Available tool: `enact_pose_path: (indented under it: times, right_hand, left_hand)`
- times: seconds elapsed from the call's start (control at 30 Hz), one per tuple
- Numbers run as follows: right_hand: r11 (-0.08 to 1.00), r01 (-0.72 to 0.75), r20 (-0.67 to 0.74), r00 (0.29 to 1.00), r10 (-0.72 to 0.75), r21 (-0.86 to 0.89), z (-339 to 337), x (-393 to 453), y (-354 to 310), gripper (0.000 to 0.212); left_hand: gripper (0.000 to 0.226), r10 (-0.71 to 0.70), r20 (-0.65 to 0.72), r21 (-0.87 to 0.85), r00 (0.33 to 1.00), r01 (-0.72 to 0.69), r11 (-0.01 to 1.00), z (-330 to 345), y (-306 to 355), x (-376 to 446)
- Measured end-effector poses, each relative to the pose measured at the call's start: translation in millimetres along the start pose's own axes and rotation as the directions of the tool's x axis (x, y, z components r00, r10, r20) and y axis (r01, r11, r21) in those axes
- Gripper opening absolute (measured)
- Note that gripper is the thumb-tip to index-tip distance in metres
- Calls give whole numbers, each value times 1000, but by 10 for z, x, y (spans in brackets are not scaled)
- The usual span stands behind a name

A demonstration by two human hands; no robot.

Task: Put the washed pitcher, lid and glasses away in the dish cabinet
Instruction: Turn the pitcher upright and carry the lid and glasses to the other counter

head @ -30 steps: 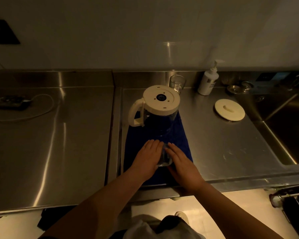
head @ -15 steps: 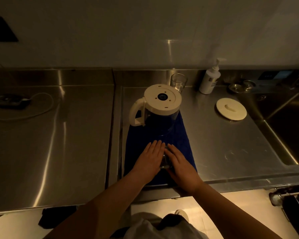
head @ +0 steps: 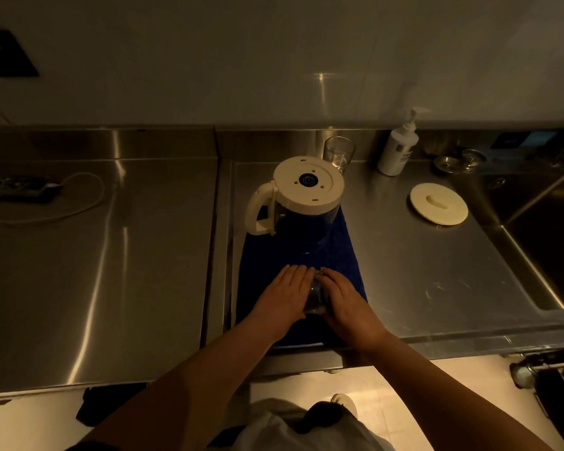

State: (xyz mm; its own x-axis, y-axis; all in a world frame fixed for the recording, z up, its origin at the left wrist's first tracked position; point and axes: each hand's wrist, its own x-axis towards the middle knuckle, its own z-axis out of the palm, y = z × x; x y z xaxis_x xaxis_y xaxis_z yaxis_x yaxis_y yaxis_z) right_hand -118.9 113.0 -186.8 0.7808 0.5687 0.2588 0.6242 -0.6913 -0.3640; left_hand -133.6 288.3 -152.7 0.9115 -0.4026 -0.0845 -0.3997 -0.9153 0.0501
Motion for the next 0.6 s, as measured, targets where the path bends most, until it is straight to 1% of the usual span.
enact_pose_path:
  times: [0.1, 0.27, 0.33, 0.5, 0.6]
  right_hand:
    - [998, 43, -50, 998, -45, -40, -154, 12, 59, 73]
    - [984, 110, -33, 993, -116, -140, -349, 17, 125, 62]
    - [980, 116, -11, 993, -120, -161, -367, -7, 130, 63]
    - [974, 137, 88, 988, -123, -180, -337, -24, 113, 75]
    - [972, 151, 107, 985, -133, -181, -348, 34, 76, 75]
  left_hand:
    - [88, 22, -28, 17, 999, -21, 1000, -15, 23, 41]
    - [88, -6, -22, 92, 1000, 8, 996, 22, 98, 109]
    - [88, -14, -1, 81, 1000, 14, 997, 54, 112, 98]
    - [88, -15, 53, 50, 998, 12, 999, 124, 27, 31]
    - [87, -37, 45, 7, 998, 37, 999, 112, -15, -19]
